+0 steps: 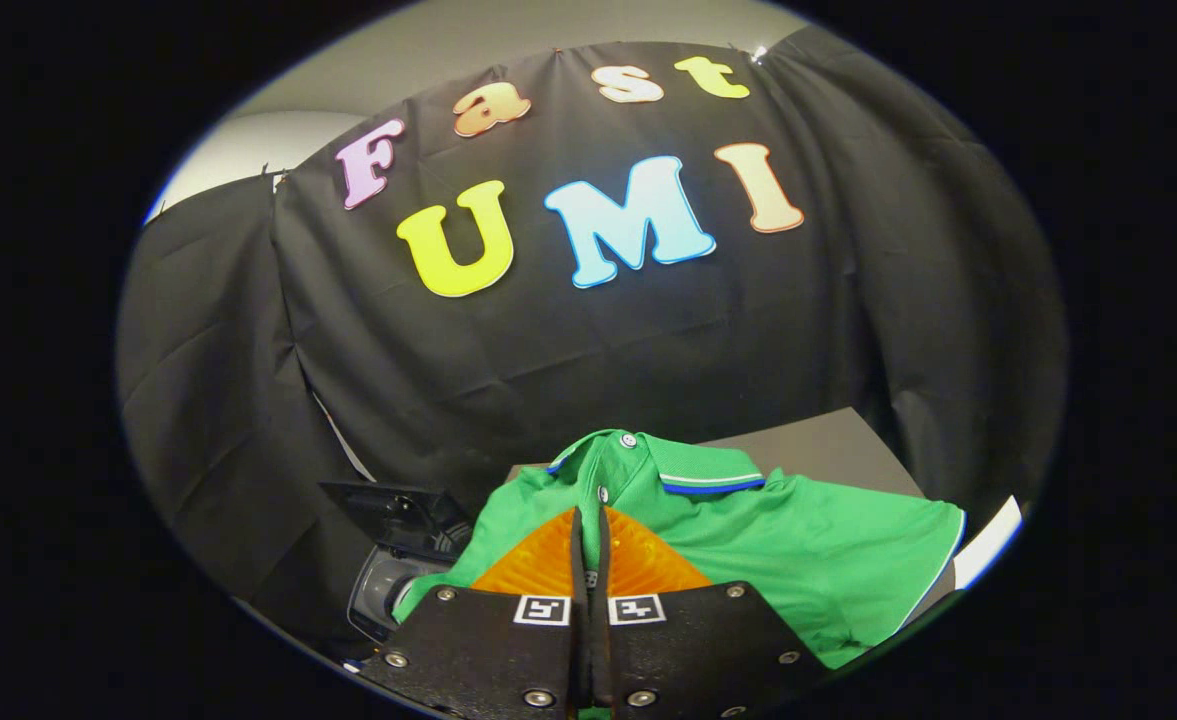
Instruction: Put the clothes into the washing machine and then close the washing machine lid.
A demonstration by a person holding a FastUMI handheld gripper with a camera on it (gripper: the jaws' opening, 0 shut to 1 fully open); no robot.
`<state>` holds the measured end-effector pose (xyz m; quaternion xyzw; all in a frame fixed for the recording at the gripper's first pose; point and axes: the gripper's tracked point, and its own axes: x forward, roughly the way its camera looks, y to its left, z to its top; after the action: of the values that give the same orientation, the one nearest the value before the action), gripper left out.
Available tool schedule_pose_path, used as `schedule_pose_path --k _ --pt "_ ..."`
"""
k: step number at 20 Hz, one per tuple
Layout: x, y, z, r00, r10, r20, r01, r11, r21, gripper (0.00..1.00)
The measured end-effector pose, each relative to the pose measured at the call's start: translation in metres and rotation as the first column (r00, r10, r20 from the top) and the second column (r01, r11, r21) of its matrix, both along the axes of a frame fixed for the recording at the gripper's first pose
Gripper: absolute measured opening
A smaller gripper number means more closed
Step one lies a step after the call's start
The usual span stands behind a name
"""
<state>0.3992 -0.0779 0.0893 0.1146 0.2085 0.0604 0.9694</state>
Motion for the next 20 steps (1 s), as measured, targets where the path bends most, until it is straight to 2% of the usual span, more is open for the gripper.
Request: schedule_pose_path --k 4,7,20 --pt "-0.003 0.043 0.02 0.998 0.052 0.031 -0.052 0.998 0.029 0.0" --pt "-0.001 0.068 0.03 0.997 0.061 0.052 -0.062 0.998 0.018 0.0" --pt "-0.004 0.2 0.044 0.976 0.204 0.071 -0.207 0.978 0.03 0.0"
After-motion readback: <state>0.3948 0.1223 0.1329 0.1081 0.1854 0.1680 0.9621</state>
